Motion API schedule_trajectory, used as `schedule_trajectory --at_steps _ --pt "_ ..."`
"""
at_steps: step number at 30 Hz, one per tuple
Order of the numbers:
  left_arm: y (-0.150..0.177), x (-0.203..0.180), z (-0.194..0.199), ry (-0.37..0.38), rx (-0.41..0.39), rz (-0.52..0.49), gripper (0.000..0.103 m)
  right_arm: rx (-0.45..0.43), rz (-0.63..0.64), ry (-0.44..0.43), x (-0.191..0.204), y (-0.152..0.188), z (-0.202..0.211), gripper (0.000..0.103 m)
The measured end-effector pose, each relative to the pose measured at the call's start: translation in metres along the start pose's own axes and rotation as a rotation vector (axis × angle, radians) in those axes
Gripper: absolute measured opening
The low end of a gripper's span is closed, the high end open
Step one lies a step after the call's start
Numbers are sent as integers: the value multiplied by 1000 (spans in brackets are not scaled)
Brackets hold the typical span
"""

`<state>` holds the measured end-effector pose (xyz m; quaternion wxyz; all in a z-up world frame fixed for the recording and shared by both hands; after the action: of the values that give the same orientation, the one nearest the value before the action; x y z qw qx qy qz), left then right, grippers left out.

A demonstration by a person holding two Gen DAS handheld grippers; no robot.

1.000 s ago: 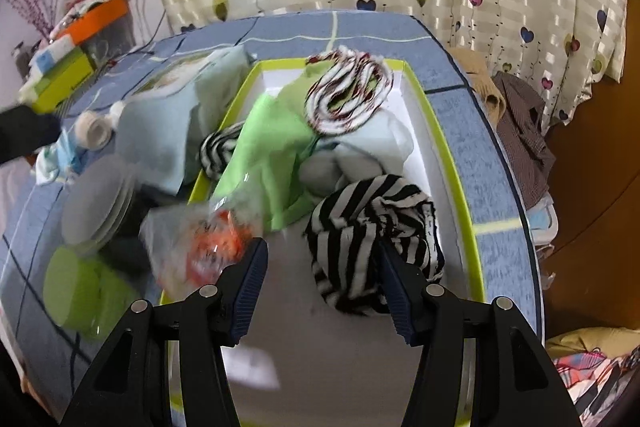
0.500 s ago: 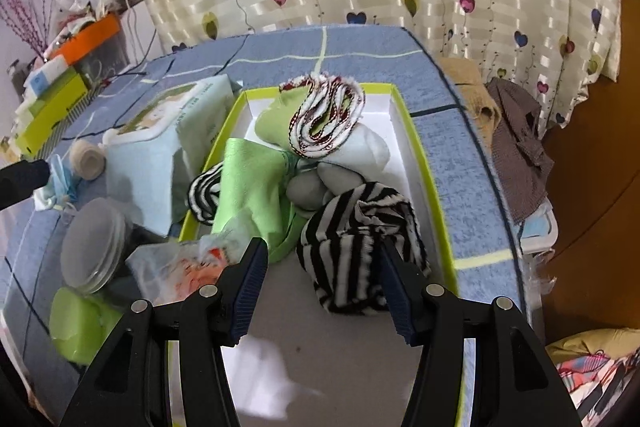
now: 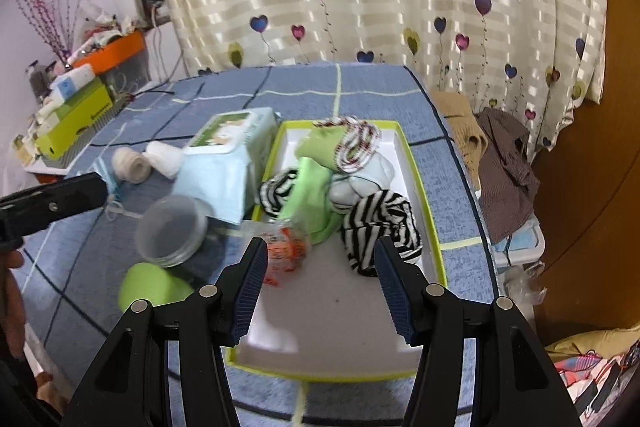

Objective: Organize soft objects
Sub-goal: 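Withdraw both tools from the tray toward the remaining white items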

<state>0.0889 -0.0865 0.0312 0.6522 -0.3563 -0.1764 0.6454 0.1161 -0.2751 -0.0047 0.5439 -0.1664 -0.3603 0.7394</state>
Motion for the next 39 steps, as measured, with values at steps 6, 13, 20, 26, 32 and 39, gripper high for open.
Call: schedule_trajectory --at_steps 6,13,20,26,32,39 --pt "10 4 13 13 -4 -14 49 -23 30 -16 25 2 15 55" --pt "17 15 26 17 -27 2 49 -35 57 -40 45 3 25 55" --pt "21 26 33 -1 -32 17 49 -35 82 -58 62 1 25 55" --pt "23 40 35 -32 -31 47 49 -30 104 -69 76 -3 21 55" --pt "24 53 36 -45 -34 70 49 -28 132 -83 89 -7 18 55" --pt "24 63 40 -49 -45 87 49 -22 159 -101 103 -12 12 55"
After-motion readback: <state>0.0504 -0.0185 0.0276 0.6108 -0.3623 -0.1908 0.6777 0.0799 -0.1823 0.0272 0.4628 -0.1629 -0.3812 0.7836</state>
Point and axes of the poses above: each gripper's, at about its wrist camera, not at the fingertips, and z roughly against the way its jaws point, x to its left, y to its underside, the point moved 1 cm from there along -z, roughly the way its jaws point, and after that the axes turned 7 degrees about -y, right-handed, at the moved point
